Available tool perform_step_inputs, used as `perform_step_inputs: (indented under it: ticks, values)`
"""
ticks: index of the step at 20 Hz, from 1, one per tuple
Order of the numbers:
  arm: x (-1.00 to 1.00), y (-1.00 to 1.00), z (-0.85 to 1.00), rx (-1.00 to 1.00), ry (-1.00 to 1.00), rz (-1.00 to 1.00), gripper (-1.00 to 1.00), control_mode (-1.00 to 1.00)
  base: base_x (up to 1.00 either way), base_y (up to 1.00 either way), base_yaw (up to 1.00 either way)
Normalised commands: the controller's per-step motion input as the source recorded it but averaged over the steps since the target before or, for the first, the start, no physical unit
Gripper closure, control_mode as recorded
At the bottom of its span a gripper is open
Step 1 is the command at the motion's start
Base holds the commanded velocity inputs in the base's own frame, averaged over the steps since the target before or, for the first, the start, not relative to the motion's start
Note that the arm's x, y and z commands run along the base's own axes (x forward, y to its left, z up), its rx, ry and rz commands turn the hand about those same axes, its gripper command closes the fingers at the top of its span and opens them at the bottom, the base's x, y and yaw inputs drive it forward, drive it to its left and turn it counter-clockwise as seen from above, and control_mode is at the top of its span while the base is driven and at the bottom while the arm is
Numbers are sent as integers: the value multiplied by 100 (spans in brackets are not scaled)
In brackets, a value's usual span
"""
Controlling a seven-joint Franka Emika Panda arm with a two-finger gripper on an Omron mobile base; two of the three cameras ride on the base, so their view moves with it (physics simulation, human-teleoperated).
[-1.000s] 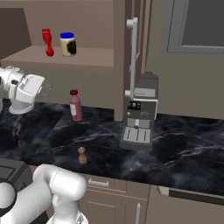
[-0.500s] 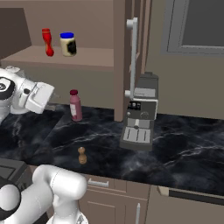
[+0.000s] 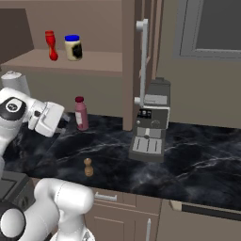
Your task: There are various items on the counter. Only move the condiments/shakers into the cabinet.
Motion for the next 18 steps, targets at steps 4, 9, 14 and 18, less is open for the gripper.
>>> perform_step_inputs:
  ticks: [4,9,14,18]
  values:
    - [0,0,-39,0,0,-8,-100,-100,0,0,0]
    - [10,0,-33,0,8,-20,-100,-100,0,0,0]
    - [9,0,-31,0,13,-25,-100,-100,0,0,0]
    - [1,0,-36,0,13,-24,-100,-100,0,0,0]
